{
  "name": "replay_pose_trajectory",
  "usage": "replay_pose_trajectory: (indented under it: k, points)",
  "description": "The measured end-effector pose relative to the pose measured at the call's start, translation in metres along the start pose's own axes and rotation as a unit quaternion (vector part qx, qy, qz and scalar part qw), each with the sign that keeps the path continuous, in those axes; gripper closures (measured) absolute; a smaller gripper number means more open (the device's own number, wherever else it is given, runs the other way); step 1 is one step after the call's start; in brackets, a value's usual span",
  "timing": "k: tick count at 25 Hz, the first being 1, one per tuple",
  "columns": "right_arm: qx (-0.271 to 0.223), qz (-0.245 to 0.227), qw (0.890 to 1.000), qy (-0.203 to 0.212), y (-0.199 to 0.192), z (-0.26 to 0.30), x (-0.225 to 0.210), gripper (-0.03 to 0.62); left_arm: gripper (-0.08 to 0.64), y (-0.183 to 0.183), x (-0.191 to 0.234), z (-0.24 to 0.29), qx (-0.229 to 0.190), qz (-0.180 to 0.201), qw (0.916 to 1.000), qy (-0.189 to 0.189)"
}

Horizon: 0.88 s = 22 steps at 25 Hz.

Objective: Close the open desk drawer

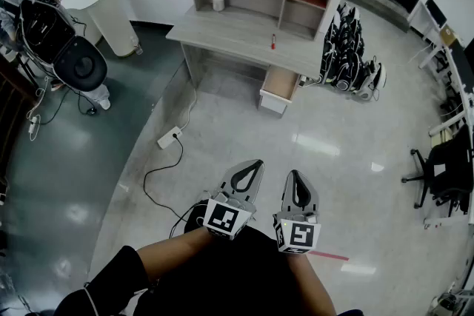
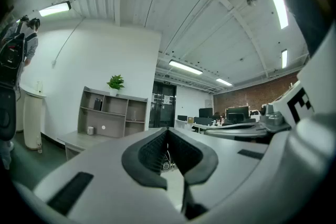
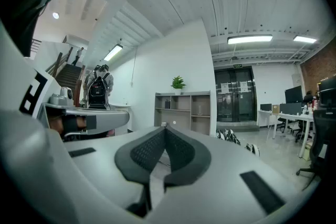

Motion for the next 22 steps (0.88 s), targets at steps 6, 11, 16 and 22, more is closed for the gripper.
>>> replay_pose_trajectory:
  k: [6,11,16,22]
  points:
    - [-0.02,0.032,0.999,-0.004,0.001,-0.004,-0.022,0.575,0.546,-0.008,0.004,0.004,-0.014,-0.017,0.9996,0.017]
    - [-0.015,0.059,0.998,-0.025,-0.008,-0.017,-0.044,0.575,0.546,-0.005,0.016,0.002,-0.008,-0.025,0.999,0.037]
    - [-0.007,0.071,0.997,-0.029,-0.019,-0.018,-0.048,0.575,0.546,-0.02,0.032,0.001,0.02,-0.045,0.9965,0.068]
    - [-0.02,0.057,0.998,-0.03,-0.009,-0.002,-0.063,0.574,0.546,-0.01,0.029,0.026,0.011,-0.037,0.9981,0.049]
Point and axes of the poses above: the fingertips, and each gripper's own axes: z forward along the fingers, x to its left, y out of its top, the point moved 3 cm from there along -z, backward along the fingers, and after that the axes turned 1 degree about -x, right-handed, at the moved point
